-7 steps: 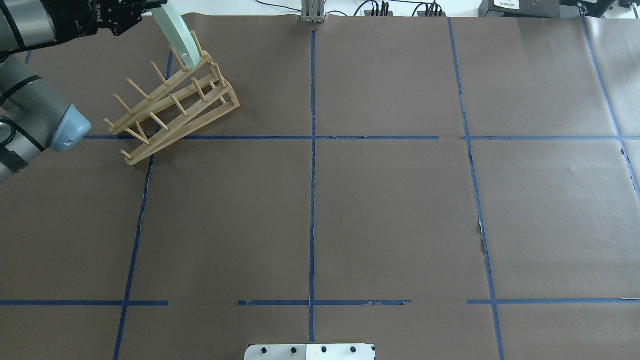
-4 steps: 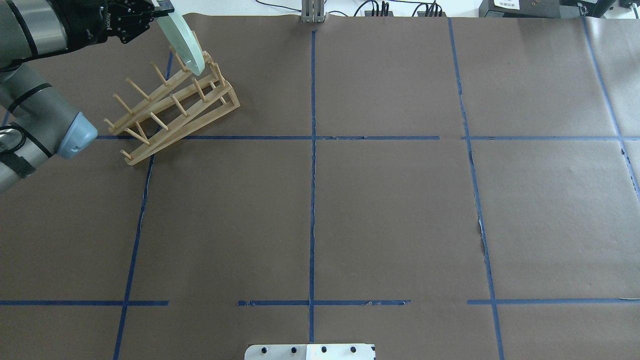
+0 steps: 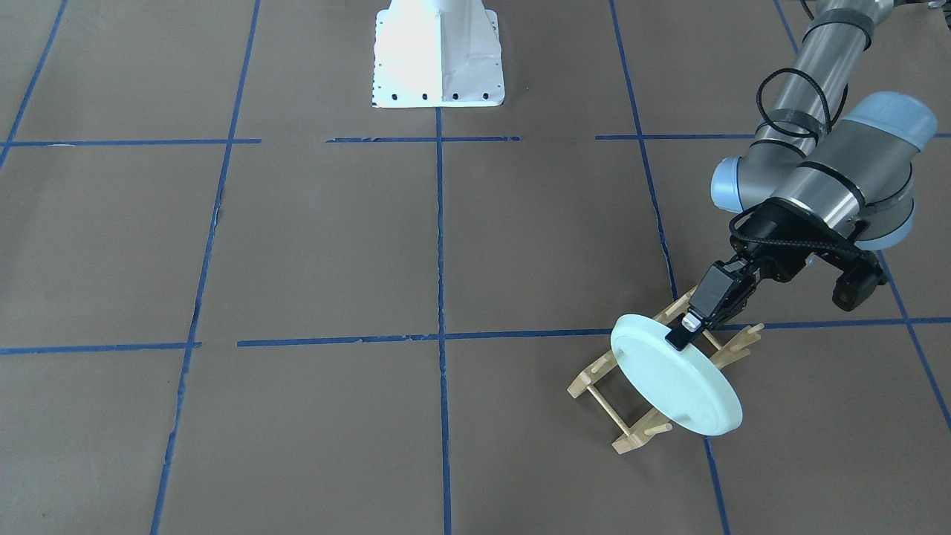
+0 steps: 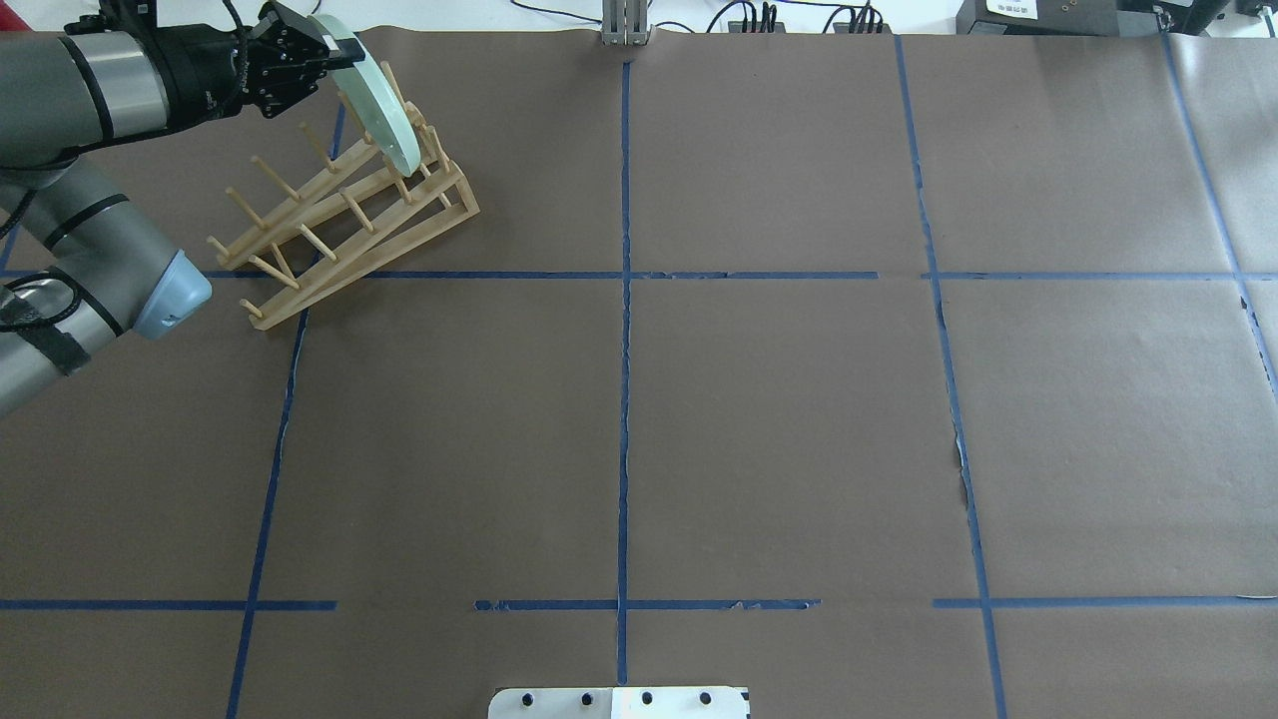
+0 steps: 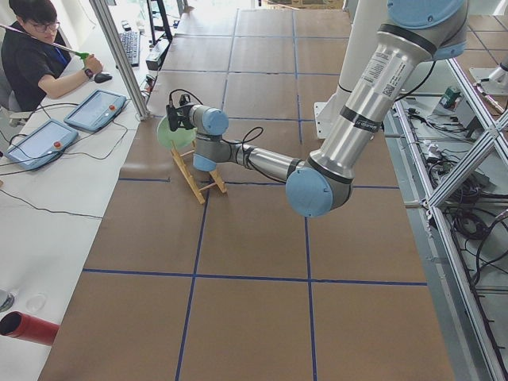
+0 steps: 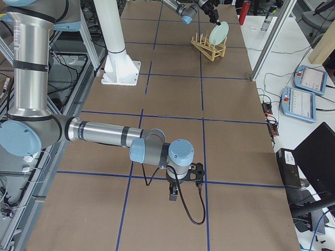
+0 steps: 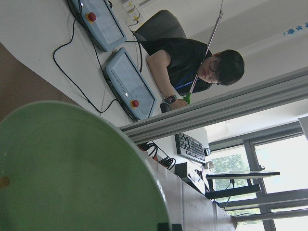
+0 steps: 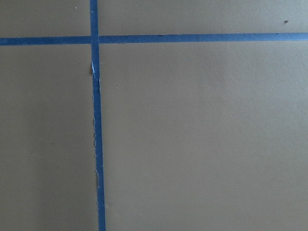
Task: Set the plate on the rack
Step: 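Lower the plate into the rack slots with the left gripper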
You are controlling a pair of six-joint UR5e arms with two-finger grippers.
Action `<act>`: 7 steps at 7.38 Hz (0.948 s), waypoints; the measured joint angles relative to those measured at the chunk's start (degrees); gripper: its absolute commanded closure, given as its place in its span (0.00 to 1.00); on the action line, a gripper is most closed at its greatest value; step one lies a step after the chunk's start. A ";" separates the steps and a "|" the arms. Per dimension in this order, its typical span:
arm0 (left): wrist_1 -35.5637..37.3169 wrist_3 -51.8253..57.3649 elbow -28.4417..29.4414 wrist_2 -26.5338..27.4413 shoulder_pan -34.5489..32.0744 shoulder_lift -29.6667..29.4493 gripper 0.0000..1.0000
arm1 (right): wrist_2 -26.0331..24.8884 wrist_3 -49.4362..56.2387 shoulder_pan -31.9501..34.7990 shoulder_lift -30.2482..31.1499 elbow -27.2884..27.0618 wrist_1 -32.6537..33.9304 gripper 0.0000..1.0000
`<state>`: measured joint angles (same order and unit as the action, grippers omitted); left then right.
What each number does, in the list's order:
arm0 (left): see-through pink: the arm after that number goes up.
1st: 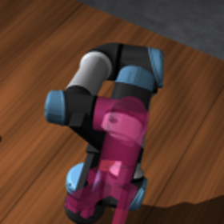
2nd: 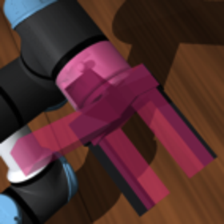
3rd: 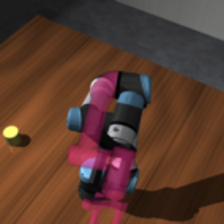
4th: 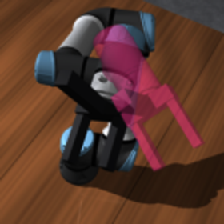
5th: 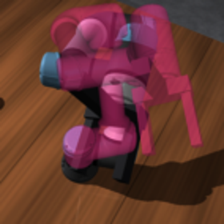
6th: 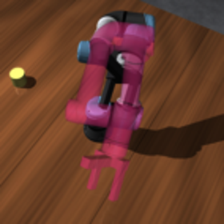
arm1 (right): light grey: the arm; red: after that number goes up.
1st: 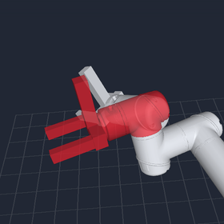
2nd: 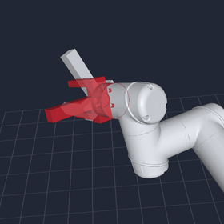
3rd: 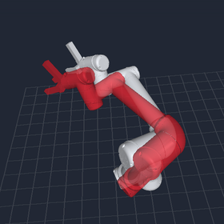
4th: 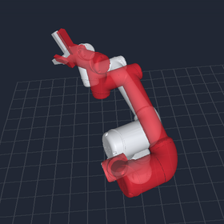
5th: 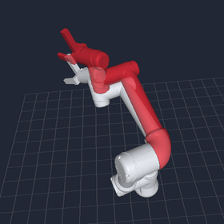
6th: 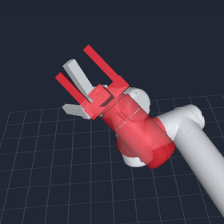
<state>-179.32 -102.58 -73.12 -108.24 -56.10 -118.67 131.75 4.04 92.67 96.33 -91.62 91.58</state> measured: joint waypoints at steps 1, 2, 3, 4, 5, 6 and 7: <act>0.32 0.72 0.11 0.08 0.32 -0.01 0.83 | 0.00 0.00 0.01 0.00 0.00 0.00 0.00; 0.47 1.14 0.14 0.12 0.51 -0.01 0.46 | 0.00 0.00 0.01 0.00 -0.01 0.00 0.00; 0.52 1.32 0.17 0.13 0.59 0.01 0.00 | 0.00 0.00 0.00 0.00 -0.01 0.00 0.00; 0.54 1.36 0.16 0.13 0.61 0.01 0.00 | 0.00 0.00 -0.01 0.00 0.00 0.00 0.00; 0.59 1.39 0.07 0.08 0.62 0.04 0.00 | 0.00 0.00 -0.01 0.00 0.02 0.00 0.00; 1.59 1.50 -0.20 -0.41 0.54 0.07 0.00 | 0.00 0.00 0.02 0.00 0.03 0.00 0.00; 5.40 1.94 -1.08 -2.68 0.17 0.12 0.00 | 0.00 0.00 0.02 0.00 0.03 0.00 0.00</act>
<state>-173.92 -100.64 -74.20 -110.93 -55.93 -118.55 131.75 4.04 92.69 96.33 -91.58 91.58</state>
